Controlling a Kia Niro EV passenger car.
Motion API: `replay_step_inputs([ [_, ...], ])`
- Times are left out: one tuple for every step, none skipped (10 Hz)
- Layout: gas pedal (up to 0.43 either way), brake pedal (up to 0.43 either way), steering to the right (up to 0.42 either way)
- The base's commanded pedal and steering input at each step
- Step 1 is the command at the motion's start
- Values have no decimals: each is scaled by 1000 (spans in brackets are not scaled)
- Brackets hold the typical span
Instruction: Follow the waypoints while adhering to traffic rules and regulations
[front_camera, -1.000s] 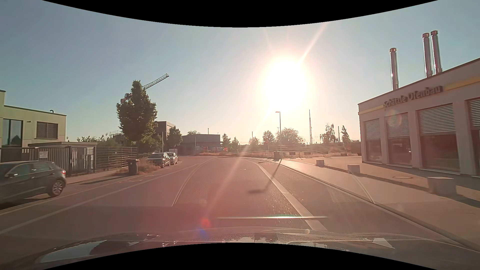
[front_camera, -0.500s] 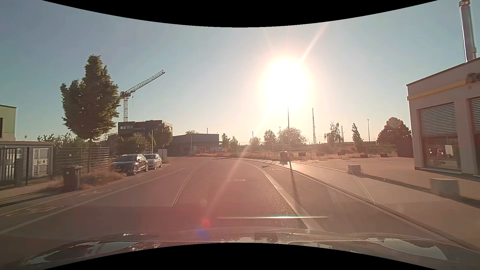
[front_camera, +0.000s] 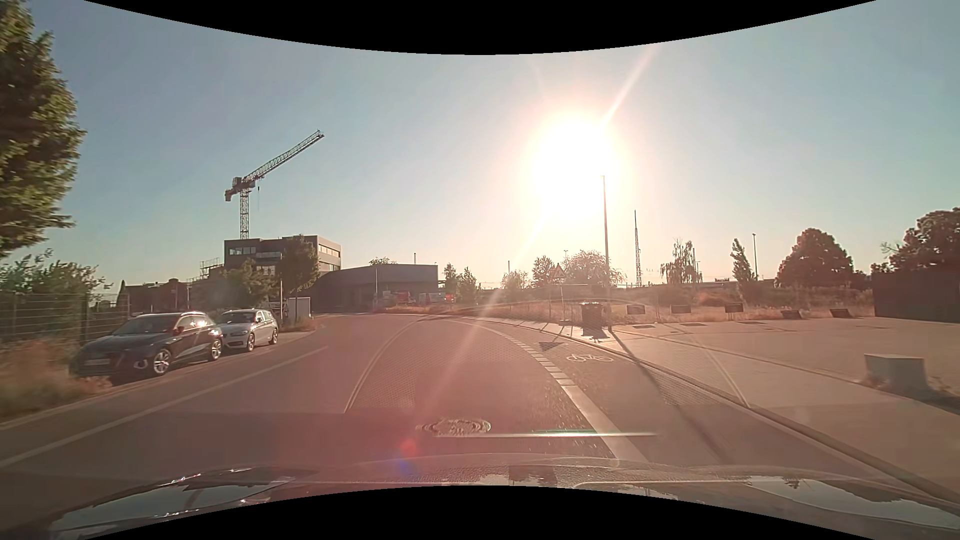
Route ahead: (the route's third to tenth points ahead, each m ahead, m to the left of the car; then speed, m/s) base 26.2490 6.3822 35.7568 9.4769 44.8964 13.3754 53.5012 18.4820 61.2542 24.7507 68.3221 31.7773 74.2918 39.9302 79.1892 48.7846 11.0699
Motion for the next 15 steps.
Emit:
replay_step_inputs([
  [0,0,-20],
  [0,0,-24],
  [0,0,-27],
  [0,0,-30],
  [0,0,-33],
  [0,0,-35],
  [0,0,-37],
  [0,0,-39],
  [0,0,-41],
  [0,0,-43],
  [0,0,-47],
  [0,0,-49],
  [0,0,-51],
  [0,0,-53],
  [0,0,-55],
])
